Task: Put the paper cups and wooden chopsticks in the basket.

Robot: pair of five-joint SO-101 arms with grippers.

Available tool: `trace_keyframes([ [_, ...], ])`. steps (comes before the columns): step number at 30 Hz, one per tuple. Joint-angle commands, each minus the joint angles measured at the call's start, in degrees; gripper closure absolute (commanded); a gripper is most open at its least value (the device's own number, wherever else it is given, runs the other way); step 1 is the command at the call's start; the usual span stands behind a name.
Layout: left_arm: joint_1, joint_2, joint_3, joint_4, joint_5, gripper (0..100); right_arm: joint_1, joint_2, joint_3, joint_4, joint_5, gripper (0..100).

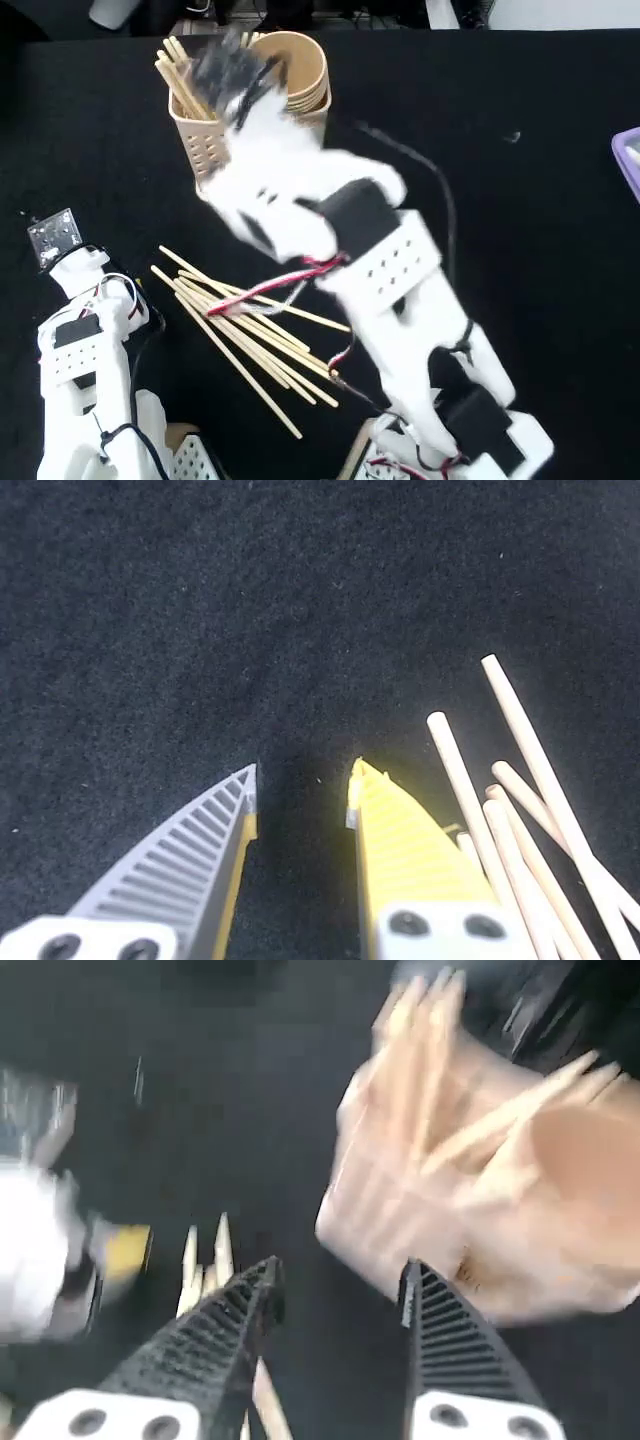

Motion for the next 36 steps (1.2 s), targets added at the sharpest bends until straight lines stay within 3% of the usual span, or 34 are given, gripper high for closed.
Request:
trace_keyframes([
  [1, 0.31, -1.14, -0.31, 0.18, -0.53, 85, -2.20, -3.12, 20.35, -7.12, 0.18, 80.2],
  [6, 0.22, -1.14, -0.31, 0.18, -0.53, 85, -2.73, -2.68, 47.69, -32.26, 6.33, 80.5],
  [8, 0.31, -1.14, -0.31, 0.00, -0.53, 85, -2.73, -2.07, 51.65, -36.22, 8.18, 80.5],
  [20, 0.31, -1.14, -0.31, 0.00, -0.53, 85, -5.10, 19.12, 36.79, -32.26, 8.97, 80.5],
  [30, 0.48, -1.14, -0.31, 0.00, -0.53, 85, -3.96, 15.16, 36.18, -30.33, 8.88, 80.5],
  [36, 0.48, -1.14, -0.31, -0.09, -0.53, 85, -9.23, 11.12, 36.88, -27.25, 8.88, 80.5],
])
